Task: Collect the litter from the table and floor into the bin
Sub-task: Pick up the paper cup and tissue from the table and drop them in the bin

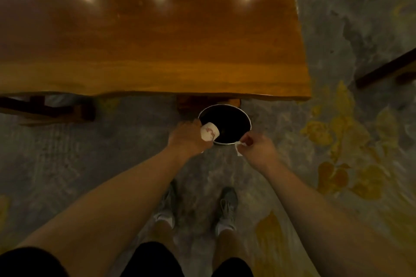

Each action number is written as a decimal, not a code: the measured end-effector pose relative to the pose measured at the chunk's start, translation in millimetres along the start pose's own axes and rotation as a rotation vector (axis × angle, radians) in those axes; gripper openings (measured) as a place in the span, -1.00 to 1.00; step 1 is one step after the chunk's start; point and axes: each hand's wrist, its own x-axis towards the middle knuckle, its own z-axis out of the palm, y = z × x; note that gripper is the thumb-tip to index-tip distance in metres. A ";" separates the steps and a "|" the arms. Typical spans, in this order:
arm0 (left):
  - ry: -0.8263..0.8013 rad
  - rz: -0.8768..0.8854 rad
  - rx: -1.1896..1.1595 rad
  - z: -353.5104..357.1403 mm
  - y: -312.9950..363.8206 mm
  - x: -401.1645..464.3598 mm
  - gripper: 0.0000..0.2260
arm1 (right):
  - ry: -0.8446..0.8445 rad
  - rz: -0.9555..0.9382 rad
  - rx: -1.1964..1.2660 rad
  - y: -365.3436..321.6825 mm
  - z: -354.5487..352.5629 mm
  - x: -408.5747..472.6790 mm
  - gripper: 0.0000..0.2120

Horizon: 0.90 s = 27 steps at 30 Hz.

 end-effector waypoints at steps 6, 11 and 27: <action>0.055 0.013 0.054 53.2 -4.2 86.5 -0.36 | 0.052 0.143 0.143 39.0 45.8 71.8 -0.92; 0.099 0.005 0.098 81.7 -5.2 137.8 -0.31 | 0.120 0.192 0.222 61.4 58.3 119.8 -0.95; 0.120 0.027 0.062 86.4 -31.0 106.6 -0.59 | -0.030 -0.034 -0.101 49.8 70.3 98.7 -0.75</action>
